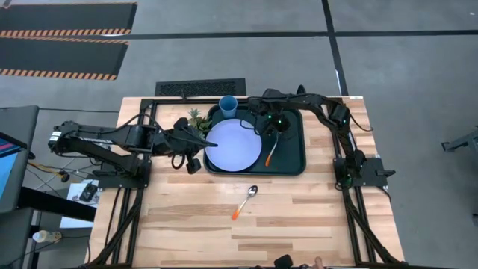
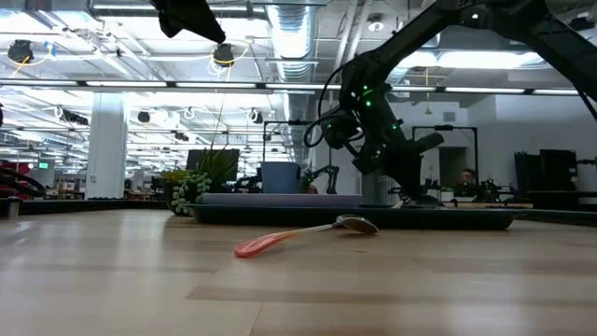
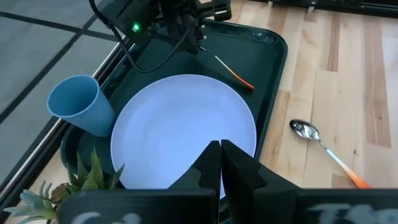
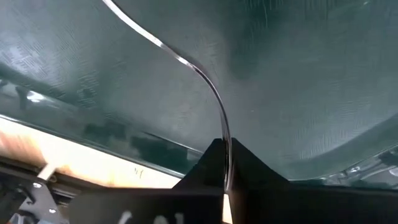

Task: Pick and place plate/cup/fork/spoon on tray
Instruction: Put the orange fork on the black tray

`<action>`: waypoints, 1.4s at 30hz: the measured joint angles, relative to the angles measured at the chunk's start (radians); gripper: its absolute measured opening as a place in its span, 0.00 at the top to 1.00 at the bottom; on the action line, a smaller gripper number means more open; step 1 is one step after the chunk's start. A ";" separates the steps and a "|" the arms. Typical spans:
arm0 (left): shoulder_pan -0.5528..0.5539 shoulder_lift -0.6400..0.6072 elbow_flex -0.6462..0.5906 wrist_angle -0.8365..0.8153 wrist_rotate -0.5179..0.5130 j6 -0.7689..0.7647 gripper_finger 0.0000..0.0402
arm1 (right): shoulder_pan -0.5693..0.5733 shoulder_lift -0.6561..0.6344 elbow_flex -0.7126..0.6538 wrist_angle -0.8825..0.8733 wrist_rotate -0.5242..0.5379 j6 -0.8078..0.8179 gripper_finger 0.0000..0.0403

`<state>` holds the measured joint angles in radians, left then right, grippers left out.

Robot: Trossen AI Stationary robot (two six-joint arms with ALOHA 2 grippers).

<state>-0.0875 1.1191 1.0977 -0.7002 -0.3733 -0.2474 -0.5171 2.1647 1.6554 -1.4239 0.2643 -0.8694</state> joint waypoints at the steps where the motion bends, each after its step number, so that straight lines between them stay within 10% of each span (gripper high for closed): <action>1: 0.000 0.000 0.000 0.000 0.000 0.000 1.00 | 0.000 0.000 0.000 0.000 0.000 0.001 0.95; 18: 0.000 0.000 0.000 0.000 -0.016 0.004 1.00 | -0.009 -0.052 0.069 0.003 -0.058 0.141 0.54; 23: 0.000 0.000 0.000 0.000 -0.027 -0.004 1.00 | -0.023 -0.110 0.115 0.005 -0.212 0.421 0.44; 28: 0.000 0.000 0.000 0.000 -0.027 -0.024 1.00 | -0.065 -0.255 -0.023 0.194 -0.541 0.693 0.44; 42: 0.040 0.000 0.000 0.002 -0.058 -0.019 1.00 | -0.112 -0.502 -0.544 0.628 -0.432 0.939 0.59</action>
<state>-0.0474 1.1191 1.0977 -0.6987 -0.4308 -0.2668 -0.6289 1.6623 1.1114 -0.7961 -0.1674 0.0697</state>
